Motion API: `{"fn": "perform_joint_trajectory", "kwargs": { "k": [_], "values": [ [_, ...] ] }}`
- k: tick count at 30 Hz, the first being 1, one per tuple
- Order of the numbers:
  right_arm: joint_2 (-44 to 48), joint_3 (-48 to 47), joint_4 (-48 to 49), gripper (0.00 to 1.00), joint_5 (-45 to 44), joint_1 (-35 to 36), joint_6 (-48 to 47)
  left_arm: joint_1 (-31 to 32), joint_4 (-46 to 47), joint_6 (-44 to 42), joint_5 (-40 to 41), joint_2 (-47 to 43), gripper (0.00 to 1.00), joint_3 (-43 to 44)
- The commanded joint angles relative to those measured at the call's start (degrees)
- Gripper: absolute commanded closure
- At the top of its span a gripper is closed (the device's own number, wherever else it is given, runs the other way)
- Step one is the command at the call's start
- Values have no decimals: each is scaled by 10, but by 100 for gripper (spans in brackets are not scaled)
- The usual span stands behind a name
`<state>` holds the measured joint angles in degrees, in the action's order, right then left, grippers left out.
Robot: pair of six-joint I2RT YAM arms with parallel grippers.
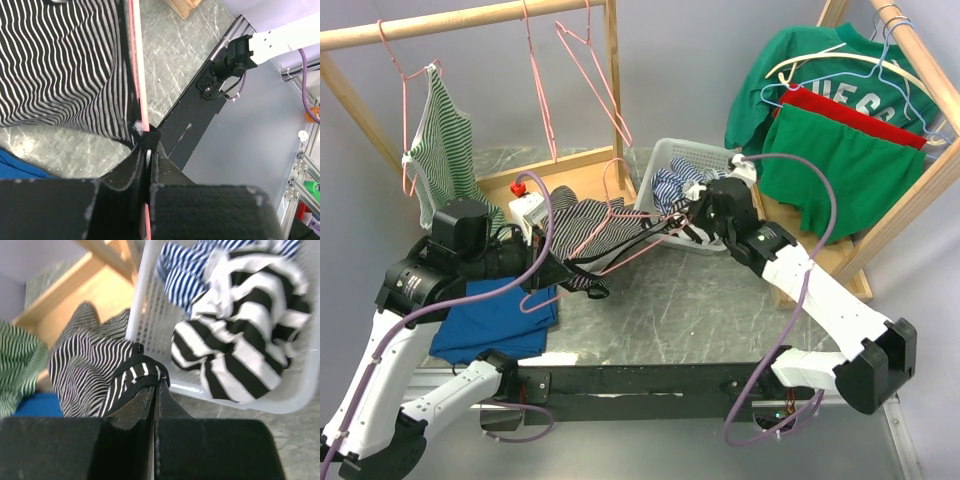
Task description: Remove the tank top from the hanger
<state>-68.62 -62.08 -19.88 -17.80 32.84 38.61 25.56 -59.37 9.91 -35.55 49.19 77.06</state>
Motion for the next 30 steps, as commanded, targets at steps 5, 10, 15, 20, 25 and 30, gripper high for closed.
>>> {"fn": "perform_joint_trajectory", "kwargs": {
  "k": [5,10,15,20,25,30],
  "values": [
    [6,41,2,100,78,42,-6,2,26,2,19,-27,99,35],
    [58,76,-21,100,51,149,19,2,52,26,93,-30,99,35],
    [94,123,-23,100,40,250,56,3,84,57,138,-15,99,29],
    [103,111,-46,87,-2,340,64,3,102,63,109,6,99,6],
    [99,51,-80,68,-60,352,38,5,108,57,70,23,99,-38],
    [110,-15,-77,33,-109,354,-9,19,95,44,61,32,99,-70]
  ]
}}
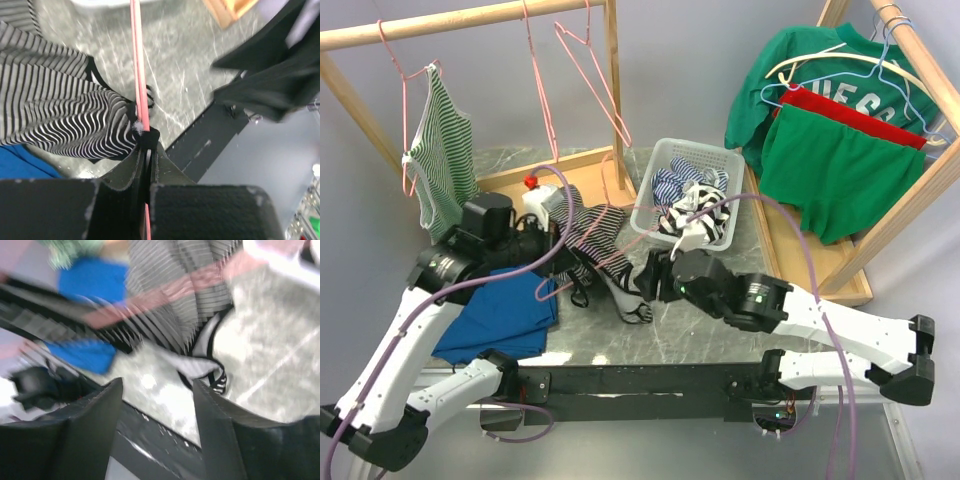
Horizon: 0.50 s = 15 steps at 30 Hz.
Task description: Remove the tank top from the hanger
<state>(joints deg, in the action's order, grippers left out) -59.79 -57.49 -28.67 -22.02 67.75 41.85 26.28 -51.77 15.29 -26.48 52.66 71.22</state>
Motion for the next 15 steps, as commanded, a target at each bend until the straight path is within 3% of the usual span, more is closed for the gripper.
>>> {"fn": "perform_joint_trajectory", "kwargs": {
  "k": [1,9,15],
  "values": [
    [22,-66,17,32,-77,4,-49,20,22,-7,-31,-4,99,-18],
    [-2,-109,88,39,-123,-4,-124,80,61,17,-45,-6,99,-42],
    [-28,-121,117,44,-80,-49,-135,118,61,21,-31,0,99,-42]
  ]
}}
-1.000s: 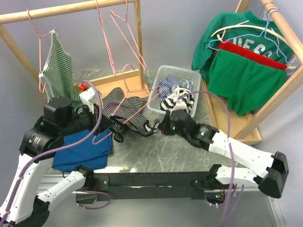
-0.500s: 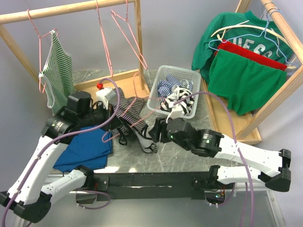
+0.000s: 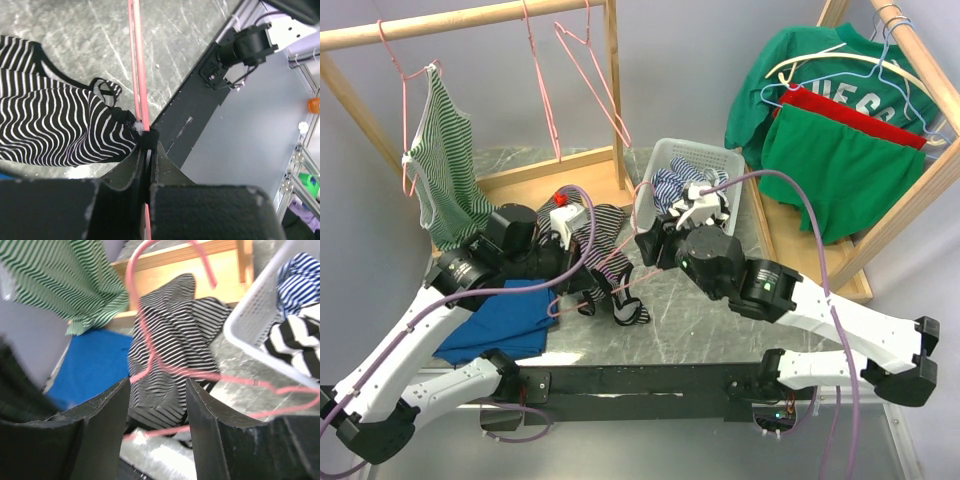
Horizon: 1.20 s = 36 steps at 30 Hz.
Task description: Remove the tank top from the hanger
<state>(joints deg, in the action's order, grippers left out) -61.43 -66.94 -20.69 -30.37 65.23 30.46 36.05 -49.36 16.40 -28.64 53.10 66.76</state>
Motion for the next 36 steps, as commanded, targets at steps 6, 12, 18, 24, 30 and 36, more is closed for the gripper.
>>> {"fn": "perform_joint_trajectory", "kwargs": {
  "k": [6,12,18,24,30,36],
  "values": [
    [-13,-5,73,51,57,-68,-22,37,52,14,-16,-5,99,-12],
    [-15,1,77,60,76,-78,-21,44,61,12,-12,2,99,-15],
    [-19,14,75,61,98,-79,-11,46,68,13,0,3,99,-13],
    [-29,10,63,72,96,-79,-11,47,73,16,2,-3,99,-13],
    [-24,8,68,90,83,-78,-12,47,70,16,5,-1,99,-15],
    [-28,-4,43,100,69,-75,-11,47,76,37,103,-15,70,1]
  ]
}}
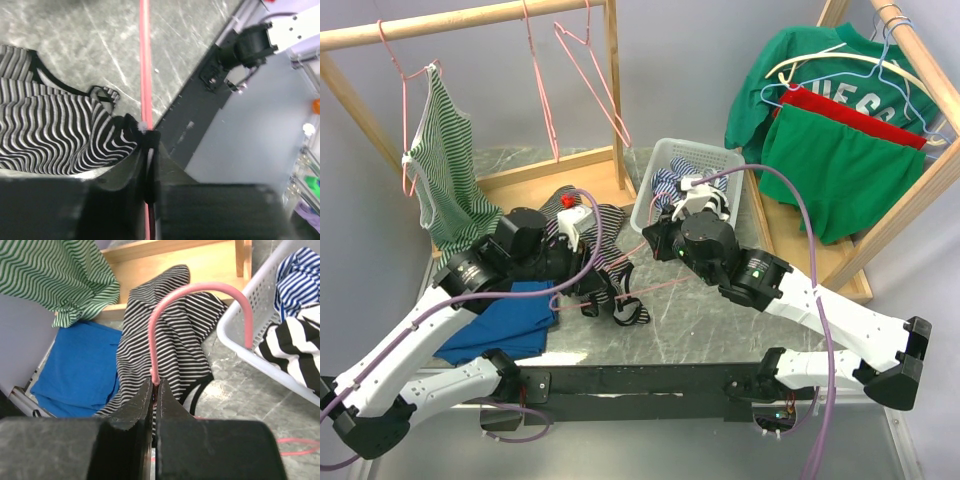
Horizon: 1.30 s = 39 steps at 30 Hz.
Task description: Remove the tank top from the hanger
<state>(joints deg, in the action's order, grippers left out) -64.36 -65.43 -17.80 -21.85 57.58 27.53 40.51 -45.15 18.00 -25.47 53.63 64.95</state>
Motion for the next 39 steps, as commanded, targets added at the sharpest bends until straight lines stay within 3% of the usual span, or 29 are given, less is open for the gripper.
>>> {"fn": "perform_joint_trajectory", "kwargs": {
  "k": [1,5,9,10,11,15,21,27,31,39],
  "values": [
    [2,-19,9,100,-33,4,21,3,37,26,88,-24,58,22],
    [-2,-24,-16,100,-92,26,31,3,59,48,168,-36,25,37],
    [-13,-47,-70,100,-160,51,58,3,74,70,271,-47,13,54],
    [-25,-55,-86,100,-182,55,67,3,76,75,289,-49,3,60],
    [-32,-63,-105,100,-225,65,79,3,79,80,308,-52,0,62],
    [-73,-115,-215,100,-304,70,175,2,73,77,307,-39,1,74],
    [-93,-145,-240,100,-330,61,238,26,66,93,290,-36,4,47],
    [-78,-127,-182,100,-268,23,229,34,113,123,251,-53,4,-2],
    [-92,-151,-203,100,-269,12,228,51,123,133,253,-49,2,-25],
    [-112,-167,-219,100,-272,7,231,94,146,145,326,-53,2,-4]
  ]
}}
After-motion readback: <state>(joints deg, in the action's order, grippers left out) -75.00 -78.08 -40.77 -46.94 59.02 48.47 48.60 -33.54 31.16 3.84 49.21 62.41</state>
